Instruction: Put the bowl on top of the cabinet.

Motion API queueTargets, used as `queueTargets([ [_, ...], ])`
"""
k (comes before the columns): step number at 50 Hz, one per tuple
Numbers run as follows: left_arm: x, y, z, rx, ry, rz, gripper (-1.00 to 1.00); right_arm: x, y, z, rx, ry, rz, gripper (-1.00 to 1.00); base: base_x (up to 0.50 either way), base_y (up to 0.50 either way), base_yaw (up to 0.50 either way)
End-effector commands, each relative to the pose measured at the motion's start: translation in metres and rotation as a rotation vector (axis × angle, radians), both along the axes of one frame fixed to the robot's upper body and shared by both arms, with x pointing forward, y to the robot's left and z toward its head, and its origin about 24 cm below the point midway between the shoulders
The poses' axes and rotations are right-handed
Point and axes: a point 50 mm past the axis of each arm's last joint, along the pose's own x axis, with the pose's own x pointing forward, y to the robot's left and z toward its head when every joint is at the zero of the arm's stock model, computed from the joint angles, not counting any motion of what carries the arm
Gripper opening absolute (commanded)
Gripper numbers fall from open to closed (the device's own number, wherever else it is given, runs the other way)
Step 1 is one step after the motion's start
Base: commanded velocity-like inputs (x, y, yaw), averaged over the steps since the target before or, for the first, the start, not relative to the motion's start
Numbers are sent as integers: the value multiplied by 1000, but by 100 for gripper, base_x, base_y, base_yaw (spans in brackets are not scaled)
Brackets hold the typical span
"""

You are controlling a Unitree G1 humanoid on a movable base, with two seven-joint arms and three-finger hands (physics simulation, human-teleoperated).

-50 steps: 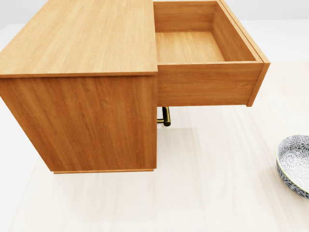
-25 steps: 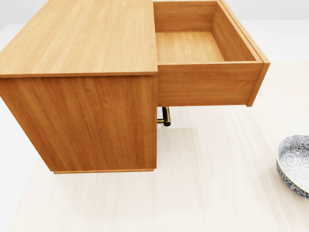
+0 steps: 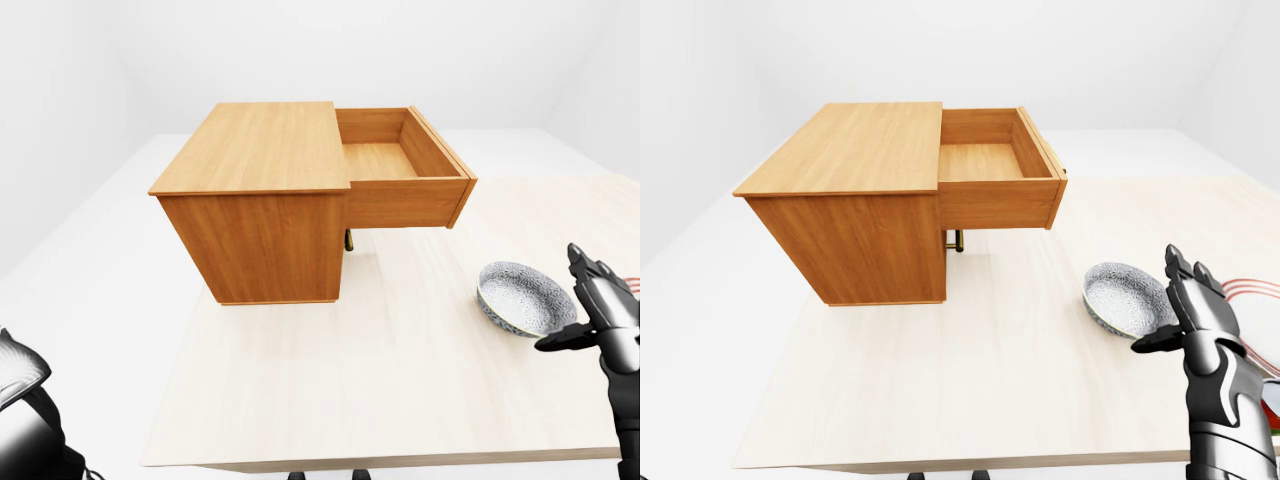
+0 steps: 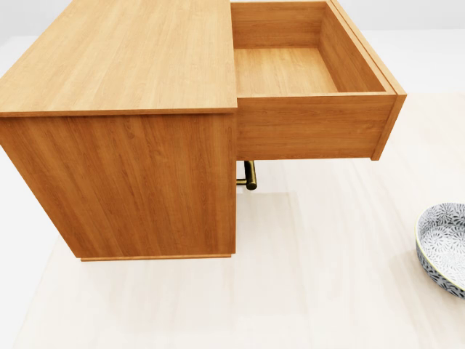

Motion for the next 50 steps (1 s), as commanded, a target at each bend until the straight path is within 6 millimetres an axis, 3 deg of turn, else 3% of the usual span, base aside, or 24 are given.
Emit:
queueTargets([
  [1,0,0,0,-8,7,-8,100,0,-1,-6,1,12,-11,100,0,0,0],
  [25,1,-2,-2,15,11,3,100,11,3,-18,-29,28,-19,100,0,0,0],
  [35,1,-1,-2,17,6,9,100,19,13,-21,-30,27,12,100,0,0,0],
  [50,1,0,-1,-15,28,-18,100,12,19,-31,-21,37,19,100,0,0,0],
])
